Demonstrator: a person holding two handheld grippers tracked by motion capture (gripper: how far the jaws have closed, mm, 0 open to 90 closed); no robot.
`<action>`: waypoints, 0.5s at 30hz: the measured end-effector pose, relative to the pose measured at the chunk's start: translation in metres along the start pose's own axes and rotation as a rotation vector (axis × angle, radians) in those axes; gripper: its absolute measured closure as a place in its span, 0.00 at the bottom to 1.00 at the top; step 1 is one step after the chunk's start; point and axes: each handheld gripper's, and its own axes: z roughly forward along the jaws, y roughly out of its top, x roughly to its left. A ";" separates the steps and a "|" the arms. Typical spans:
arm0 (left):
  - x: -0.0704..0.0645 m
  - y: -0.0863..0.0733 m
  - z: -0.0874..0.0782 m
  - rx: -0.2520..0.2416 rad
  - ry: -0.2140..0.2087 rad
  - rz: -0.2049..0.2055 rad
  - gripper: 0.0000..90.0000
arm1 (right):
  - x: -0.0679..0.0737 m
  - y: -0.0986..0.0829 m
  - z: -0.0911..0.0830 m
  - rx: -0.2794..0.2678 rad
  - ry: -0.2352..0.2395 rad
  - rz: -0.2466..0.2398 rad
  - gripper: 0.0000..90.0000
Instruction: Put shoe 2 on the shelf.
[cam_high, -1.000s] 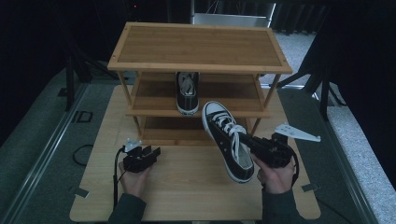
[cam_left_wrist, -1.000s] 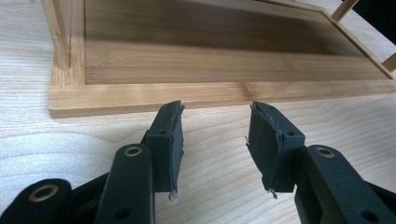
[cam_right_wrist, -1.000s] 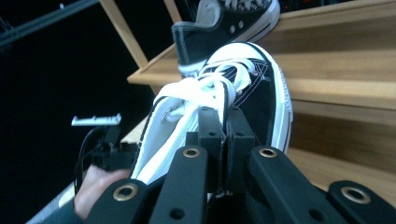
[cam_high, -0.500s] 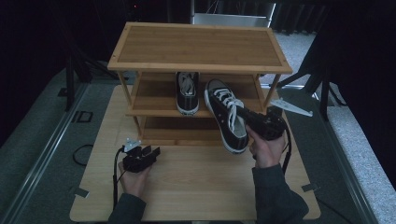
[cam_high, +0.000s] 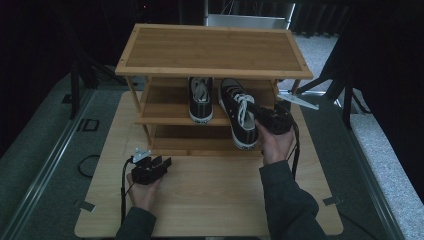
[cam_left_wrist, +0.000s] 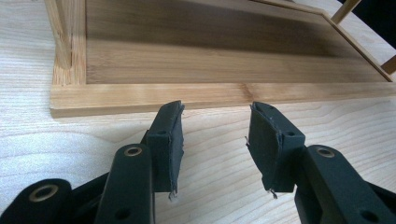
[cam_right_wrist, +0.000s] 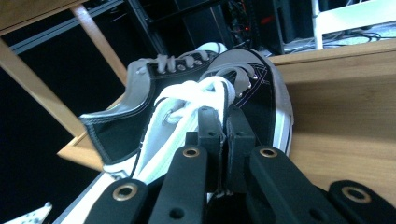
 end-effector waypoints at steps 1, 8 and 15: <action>0.000 0.000 0.000 0.000 0.000 0.000 0.61 | 0.000 0.000 0.000 0.000 0.000 0.000 0.98; 0.000 0.000 0.001 0.001 0.000 0.001 0.61 | -0.008 0.009 0.013 -0.033 -0.019 0.058 0.98; 0.000 0.000 0.001 0.001 -0.003 -0.003 0.61 | -0.010 0.015 0.026 -0.051 -0.043 0.072 0.98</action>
